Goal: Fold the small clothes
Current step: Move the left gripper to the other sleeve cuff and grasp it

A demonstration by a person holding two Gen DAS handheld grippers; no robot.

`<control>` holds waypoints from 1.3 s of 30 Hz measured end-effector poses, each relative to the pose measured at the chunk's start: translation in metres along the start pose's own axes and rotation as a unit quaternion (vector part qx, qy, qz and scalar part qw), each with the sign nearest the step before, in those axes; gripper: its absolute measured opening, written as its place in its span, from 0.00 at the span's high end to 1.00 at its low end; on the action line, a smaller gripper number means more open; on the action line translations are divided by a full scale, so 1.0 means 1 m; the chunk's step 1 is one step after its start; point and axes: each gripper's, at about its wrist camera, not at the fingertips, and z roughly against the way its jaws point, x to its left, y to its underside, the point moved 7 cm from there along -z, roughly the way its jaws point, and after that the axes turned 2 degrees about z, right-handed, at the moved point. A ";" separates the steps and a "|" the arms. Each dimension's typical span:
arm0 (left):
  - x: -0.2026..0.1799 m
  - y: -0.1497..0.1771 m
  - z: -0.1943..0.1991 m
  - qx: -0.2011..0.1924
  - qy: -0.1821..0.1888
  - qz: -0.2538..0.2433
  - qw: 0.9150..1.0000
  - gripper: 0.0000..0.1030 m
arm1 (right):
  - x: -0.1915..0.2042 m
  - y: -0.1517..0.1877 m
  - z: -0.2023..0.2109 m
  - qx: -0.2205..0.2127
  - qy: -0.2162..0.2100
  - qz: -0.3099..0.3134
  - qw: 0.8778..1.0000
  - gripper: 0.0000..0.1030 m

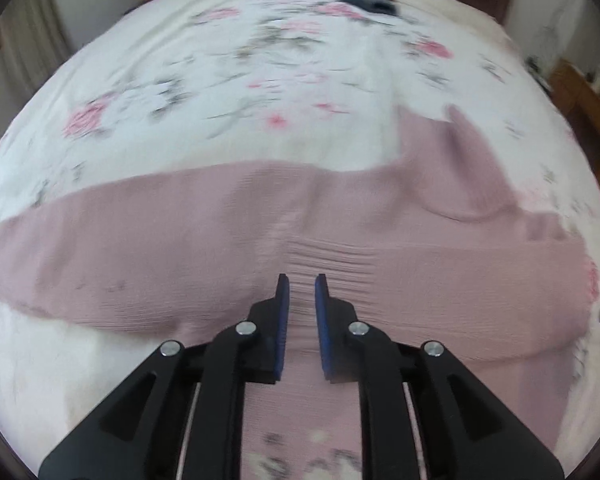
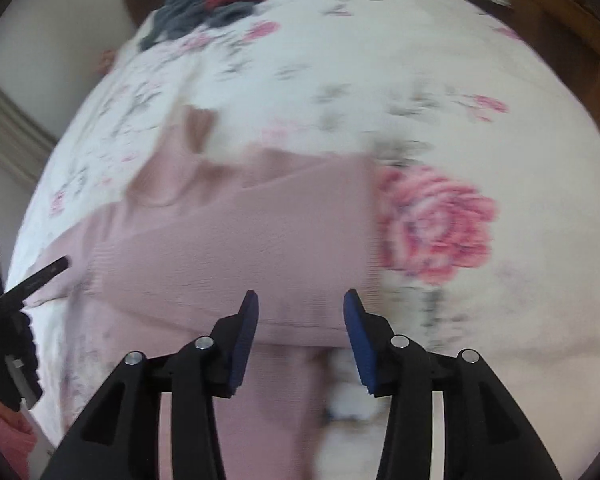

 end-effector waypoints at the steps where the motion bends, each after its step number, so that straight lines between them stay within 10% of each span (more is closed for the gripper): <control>1: -0.012 0.003 -0.002 0.008 0.012 -0.009 1.000 0.82 | 0.009 0.001 -0.006 0.010 -0.010 0.003 1.000 0.56; 9: -0.034 0.038 -0.062 0.087 0.020 -0.011 0.996 0.80 | 0.024 0.018 -0.068 0.065 0.002 0.000 0.998 0.57; 21: -0.004 0.027 -0.023 0.055 0.054 0.028 0.997 0.75 | 0.046 0.013 -0.044 0.038 -0.024 0.008 0.999 0.51; 30: 0.200 0.051 0.040 0.011 -0.042 0.137 0.990 0.56 | 0.139 0.049 -0.040 0.067 -0.078 0.099 0.990 0.45; 39: 0.375 0.066 0.042 -0.027 -0.009 0.361 0.932 0.57 | 0.182 0.088 -0.070 0.099 -0.075 0.146 0.981 0.45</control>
